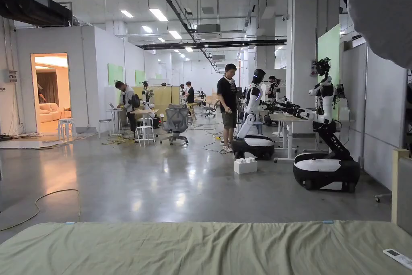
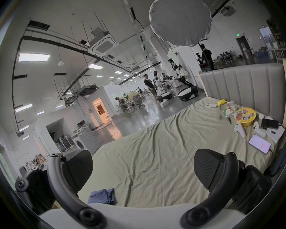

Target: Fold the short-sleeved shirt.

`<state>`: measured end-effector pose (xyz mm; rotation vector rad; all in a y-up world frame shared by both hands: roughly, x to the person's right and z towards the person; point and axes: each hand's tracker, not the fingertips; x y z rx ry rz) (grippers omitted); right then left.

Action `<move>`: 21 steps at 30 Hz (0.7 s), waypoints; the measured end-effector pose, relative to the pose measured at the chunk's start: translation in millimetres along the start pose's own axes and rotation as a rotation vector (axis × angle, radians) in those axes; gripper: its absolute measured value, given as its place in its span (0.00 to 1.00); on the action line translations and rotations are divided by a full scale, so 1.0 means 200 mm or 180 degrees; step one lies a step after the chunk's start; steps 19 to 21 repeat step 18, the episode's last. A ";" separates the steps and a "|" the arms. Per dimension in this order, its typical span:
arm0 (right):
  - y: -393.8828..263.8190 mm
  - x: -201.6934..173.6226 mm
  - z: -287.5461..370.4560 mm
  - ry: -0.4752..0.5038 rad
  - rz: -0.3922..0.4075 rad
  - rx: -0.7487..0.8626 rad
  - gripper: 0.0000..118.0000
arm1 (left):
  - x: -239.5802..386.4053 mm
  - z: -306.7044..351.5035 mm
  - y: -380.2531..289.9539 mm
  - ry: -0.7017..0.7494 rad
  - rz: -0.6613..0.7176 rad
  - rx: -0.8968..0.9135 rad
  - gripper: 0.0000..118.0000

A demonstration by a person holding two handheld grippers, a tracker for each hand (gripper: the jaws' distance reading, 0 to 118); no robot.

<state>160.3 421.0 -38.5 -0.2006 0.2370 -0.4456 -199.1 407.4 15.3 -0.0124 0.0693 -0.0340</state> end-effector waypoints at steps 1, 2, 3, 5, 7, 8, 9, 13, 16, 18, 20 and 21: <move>0.00 0.00 0.01 -0.0003 -0.0066 0.0013 1.00 | 0.00 0.00 0.00 -0.0025 0.0033 0.0001 1.00; 0.01 0.01 0.01 0.0004 -0.0117 0.0018 1.00 | 0.00 0.00 0.00 -0.0037 0.0051 -0.0002 1.00; 0.01 0.02 0.01 -0.0001 -0.0169 0.0017 1.00 | 0.00 0.00 0.00 -0.0039 0.0057 -0.0002 1.00; 0.01 0.04 0.02 0.0009 -0.0217 0.0022 1.00 | 0.00 0.00 0.00 -0.0033 0.0033 -0.0011 1.00; 0.02 0.05 0.02 0.0029 -0.0220 -0.0017 1.00 | 0.00 -0.01 0.00 -0.0024 -0.0035 -0.0006 1.00; 0.02 0.04 0.02 0.0025 -0.0207 -0.0018 1.00 | 0.00 -0.01 0.00 -0.0015 -0.0056 0.0000 1.00; 0.02 0.04 0.02 -0.0002 -0.0153 0.0001 1.00 | -0.01 -0.01 0.01 -0.0011 -0.0071 0.0006 1.00; 0.02 0.02 0.00 -0.0069 -0.0009 -0.0007 1.00 | -0.02 -0.01 0.02 -0.0001 -0.0001 0.0047 1.00; -0.01 0.01 -0.01 -0.0138 0.0047 0.0039 1.00 | -0.03 -0.01 0.00 -0.0008 0.0021 0.0027 1.00; -0.03 0.02 -0.02 -0.0087 0.0119 0.0042 1.00 | -0.02 -0.02 -0.01 -0.0007 0.0019 -0.0009 1.00; -0.03 0.02 -0.02 -0.0087 0.0119 0.0042 1.00 | -0.02 -0.02 -0.01 -0.0007 0.0019 -0.0009 1.00; -0.03 0.02 -0.02 -0.0087 0.0119 0.0042 1.00 | -0.02 -0.02 -0.01 -0.0007 0.0019 -0.0009 1.00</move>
